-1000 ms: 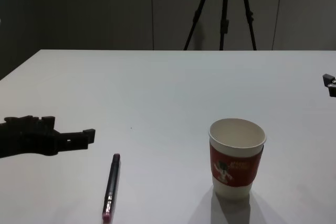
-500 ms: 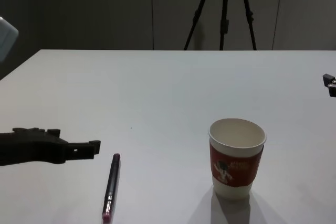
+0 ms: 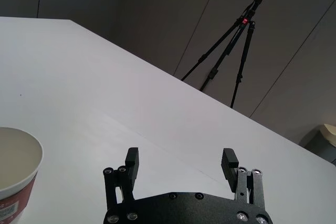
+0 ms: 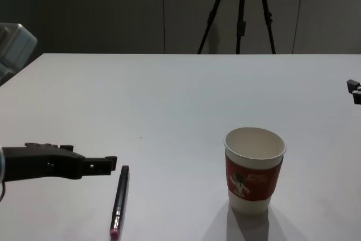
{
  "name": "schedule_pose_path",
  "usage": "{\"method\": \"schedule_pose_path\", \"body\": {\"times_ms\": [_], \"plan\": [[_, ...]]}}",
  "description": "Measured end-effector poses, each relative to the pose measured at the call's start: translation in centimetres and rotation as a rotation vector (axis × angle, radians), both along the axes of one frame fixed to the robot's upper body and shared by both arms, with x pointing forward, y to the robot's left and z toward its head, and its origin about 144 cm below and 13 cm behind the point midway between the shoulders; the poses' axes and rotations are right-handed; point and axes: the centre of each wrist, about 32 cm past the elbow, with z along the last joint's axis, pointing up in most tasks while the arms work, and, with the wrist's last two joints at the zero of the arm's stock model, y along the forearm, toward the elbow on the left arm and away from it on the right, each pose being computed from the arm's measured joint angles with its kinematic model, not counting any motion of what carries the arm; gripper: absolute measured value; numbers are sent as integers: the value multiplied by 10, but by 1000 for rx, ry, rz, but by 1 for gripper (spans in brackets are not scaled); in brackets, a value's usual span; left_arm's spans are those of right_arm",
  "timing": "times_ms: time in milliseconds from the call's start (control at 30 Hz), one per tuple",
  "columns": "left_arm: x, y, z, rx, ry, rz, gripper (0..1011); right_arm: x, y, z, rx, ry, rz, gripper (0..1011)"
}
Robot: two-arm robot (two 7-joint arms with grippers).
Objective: Place the pen into the pen holder.
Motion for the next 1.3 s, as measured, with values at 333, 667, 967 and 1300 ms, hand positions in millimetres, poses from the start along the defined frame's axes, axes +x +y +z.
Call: {"method": "schedule_pose_path", "body": {"times_ms": [333, 667, 967, 1300], "plan": [[5, -11, -4, -7, 11, 10, 1001, 0, 0, 0, 0, 0, 0, 1001], [10, -19, -10, -9, 32, 25, 1001, 0, 0, 0, 0, 0, 0, 1001], [14, -27, -14, -15, 59, 28, 1001, 0, 0, 0, 0, 0, 0, 1001], [14, -34, -15, -18, 81, 38, 1002, 0, 0, 0, 0, 0, 0, 1001]]}}
